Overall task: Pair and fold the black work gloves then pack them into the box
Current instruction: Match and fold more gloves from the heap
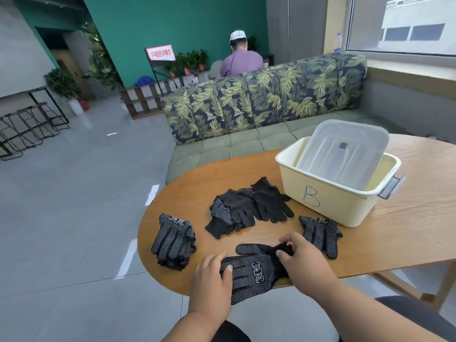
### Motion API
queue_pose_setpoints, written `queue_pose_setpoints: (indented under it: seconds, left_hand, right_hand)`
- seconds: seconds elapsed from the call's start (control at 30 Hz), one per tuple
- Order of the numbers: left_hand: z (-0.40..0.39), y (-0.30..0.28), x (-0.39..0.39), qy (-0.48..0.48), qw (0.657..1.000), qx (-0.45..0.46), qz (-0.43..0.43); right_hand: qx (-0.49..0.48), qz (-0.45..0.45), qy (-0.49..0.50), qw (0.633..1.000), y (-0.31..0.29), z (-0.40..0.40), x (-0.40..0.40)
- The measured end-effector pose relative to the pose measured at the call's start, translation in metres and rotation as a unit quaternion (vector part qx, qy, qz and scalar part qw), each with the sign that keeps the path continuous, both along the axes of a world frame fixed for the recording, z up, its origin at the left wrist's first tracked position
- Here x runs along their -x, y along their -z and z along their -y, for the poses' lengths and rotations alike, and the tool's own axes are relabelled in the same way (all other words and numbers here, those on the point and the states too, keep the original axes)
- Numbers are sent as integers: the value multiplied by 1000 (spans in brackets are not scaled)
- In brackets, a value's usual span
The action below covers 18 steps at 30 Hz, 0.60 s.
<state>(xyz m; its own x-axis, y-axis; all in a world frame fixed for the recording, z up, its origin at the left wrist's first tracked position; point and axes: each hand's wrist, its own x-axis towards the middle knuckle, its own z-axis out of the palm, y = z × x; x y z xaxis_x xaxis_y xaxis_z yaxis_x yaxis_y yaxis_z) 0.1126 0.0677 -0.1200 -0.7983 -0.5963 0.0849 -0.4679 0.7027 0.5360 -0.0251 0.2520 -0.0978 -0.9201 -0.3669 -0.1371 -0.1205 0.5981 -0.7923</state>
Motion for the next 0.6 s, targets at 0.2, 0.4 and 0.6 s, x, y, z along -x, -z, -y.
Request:
queue_pose_setpoints:
  seconds: [0.2,0.4,0.6]
  left_hand:
    - [6,0,6,-9,998,55,3]
    - [14,-1,12,-7,997,73,15]
    - [18,-6,26,-20,998,65,17]
  right_hand:
    - [-3,-22,-16,1000,2,-2,-3]
    - [-15,-12,-9,1000,-3,-2,-4]
    - [1,6,11,1000,-5,-5,-1]
